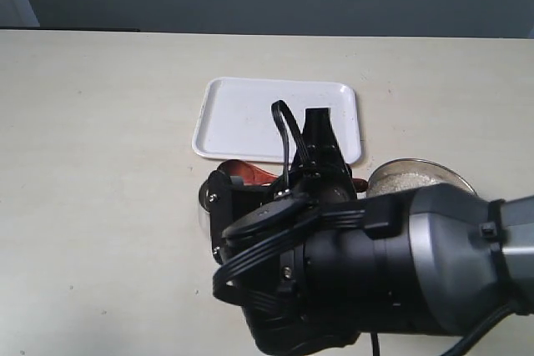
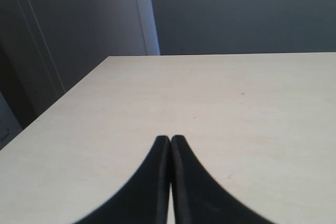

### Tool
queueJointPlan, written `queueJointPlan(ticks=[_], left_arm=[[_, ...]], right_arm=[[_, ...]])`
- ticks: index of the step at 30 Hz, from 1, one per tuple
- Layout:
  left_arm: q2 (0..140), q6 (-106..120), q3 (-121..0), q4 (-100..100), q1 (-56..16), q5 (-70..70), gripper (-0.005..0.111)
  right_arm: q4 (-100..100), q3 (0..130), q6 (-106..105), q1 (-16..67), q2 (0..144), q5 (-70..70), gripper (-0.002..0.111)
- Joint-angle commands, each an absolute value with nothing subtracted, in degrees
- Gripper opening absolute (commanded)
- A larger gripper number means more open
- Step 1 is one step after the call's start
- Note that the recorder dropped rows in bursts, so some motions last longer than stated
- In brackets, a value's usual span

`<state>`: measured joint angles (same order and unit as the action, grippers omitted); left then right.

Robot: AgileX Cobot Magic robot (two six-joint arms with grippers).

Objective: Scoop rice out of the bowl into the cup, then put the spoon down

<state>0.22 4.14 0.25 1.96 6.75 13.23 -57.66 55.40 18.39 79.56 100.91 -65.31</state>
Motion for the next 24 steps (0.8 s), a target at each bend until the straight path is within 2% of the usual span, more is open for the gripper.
queueJointPlan(ticks=[1, 24], left_arm=[[0.00, 3.89, 0.00, 1.81, 6.77, 12.48, 0.000], [0.00, 3.83, 0.00, 1.81, 6.77, 12.48, 0.000]], right_arm=[[-58.59, 55.13, 20.12, 79.70, 100.86, -64.72, -0.001], [-60.79, 55.09, 24.34, 79.98, 100.16, -62.24, -0.001]])
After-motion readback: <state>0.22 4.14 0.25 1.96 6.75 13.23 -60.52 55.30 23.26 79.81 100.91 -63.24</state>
